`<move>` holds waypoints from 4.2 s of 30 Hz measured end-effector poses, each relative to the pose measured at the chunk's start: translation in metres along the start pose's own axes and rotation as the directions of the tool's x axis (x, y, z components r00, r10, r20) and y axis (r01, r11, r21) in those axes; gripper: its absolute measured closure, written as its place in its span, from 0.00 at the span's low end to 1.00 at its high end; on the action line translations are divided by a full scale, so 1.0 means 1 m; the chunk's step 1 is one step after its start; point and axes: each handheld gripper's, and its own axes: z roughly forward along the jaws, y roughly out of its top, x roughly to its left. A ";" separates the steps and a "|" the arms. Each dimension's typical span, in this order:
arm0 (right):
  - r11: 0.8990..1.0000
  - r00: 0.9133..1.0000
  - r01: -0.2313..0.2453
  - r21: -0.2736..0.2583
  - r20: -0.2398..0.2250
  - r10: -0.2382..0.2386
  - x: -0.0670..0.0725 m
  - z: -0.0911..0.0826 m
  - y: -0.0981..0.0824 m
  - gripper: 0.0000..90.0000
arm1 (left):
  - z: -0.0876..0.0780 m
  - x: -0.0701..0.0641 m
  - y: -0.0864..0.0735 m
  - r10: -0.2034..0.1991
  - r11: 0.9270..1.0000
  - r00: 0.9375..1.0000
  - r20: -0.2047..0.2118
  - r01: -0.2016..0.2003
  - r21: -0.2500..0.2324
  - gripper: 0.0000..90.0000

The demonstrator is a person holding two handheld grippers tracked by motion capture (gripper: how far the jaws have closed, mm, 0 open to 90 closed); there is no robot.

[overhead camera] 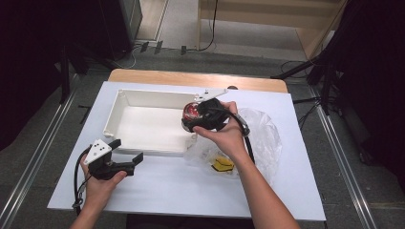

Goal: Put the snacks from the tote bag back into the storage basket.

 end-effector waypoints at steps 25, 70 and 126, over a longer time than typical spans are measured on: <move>0.999 0.999 0.036 0.012 -0.015 -0.035 0.011 0.015 0.004 0.29 | 0.000 0.001 0.000 -0.001 1.000 1.000 0.003 0.001 0.004 0.00; 0.995 0.999 0.051 0.084 -0.022 -0.049 0.017 0.036 -0.008 0.29 | 0.001 0.003 -0.001 -0.001 1.000 1.000 0.001 0.001 0.012 0.00; 0.975 0.990 0.142 0.172 -0.034 -0.138 0.021 0.063 -0.026 0.29 | 0.002 0.005 -0.002 -0.006 1.000 1.000 -0.002 0.006 0.018 0.00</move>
